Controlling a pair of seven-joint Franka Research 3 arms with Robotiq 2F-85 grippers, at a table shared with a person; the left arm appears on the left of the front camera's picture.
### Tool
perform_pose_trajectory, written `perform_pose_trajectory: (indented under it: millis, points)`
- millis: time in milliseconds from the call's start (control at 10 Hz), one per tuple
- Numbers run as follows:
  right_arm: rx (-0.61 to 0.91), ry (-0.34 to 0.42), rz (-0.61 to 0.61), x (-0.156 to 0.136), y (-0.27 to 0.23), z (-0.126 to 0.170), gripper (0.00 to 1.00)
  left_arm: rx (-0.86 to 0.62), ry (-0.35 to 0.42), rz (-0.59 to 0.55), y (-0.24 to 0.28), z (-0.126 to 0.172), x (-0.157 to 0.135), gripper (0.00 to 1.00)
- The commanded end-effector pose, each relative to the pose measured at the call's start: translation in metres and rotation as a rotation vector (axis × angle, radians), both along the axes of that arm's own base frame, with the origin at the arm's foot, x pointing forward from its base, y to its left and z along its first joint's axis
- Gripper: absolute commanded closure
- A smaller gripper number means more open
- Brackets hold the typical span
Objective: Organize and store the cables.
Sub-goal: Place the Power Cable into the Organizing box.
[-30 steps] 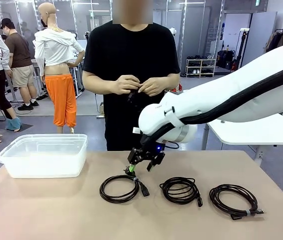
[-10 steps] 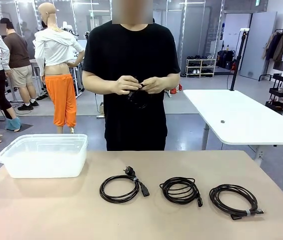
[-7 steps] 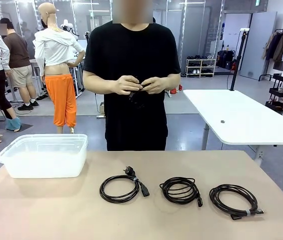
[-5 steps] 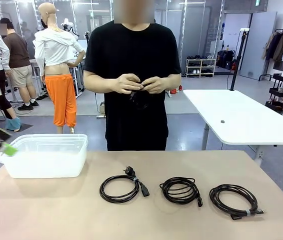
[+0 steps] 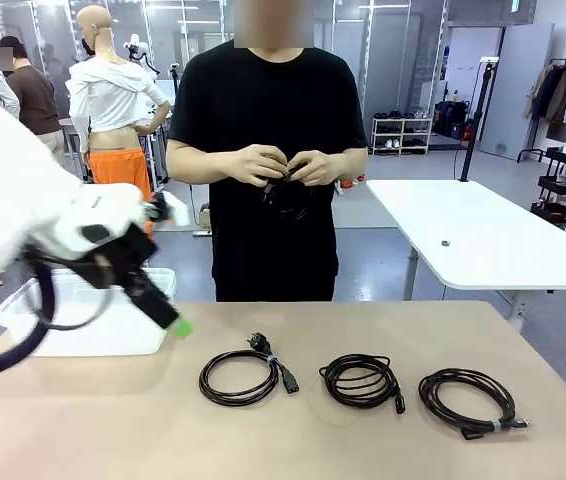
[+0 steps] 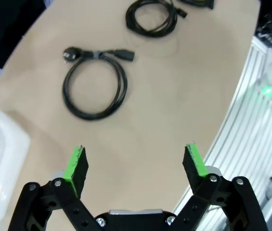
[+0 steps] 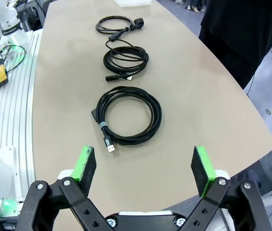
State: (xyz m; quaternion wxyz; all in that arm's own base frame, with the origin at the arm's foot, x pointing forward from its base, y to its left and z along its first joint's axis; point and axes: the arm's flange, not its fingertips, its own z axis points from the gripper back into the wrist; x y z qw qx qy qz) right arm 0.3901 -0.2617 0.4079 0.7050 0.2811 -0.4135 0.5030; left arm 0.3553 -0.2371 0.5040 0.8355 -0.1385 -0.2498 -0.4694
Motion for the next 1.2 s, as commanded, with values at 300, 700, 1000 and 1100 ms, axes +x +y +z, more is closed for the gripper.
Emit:
perform_pose_trajectory:
  millis: [300,700,1000,1100]
  points:
    - [-0.01,0.003,0.01,-0.004,0.001,0.002,0.0,-0.074,0.038,-0.029,-0.017,-0.015,0.036,0.0]
    - [-0.01,0.003,0.01,-0.004,0.001,0.002,0.0,-0.004,0.005,0.011,-0.032,-0.025,0.035,0.0]
    - [-0.01,0.003,0.01,-0.004,0.001,0.002,0.0,-0.017,0.024,0.036,-0.065,-0.032,0.046,0.0]
    - [-0.01,0.003,0.01,-0.004,0.001,0.002,0.0,0.03,0.052,0.075,-0.09,-0.035,0.053,0.0]
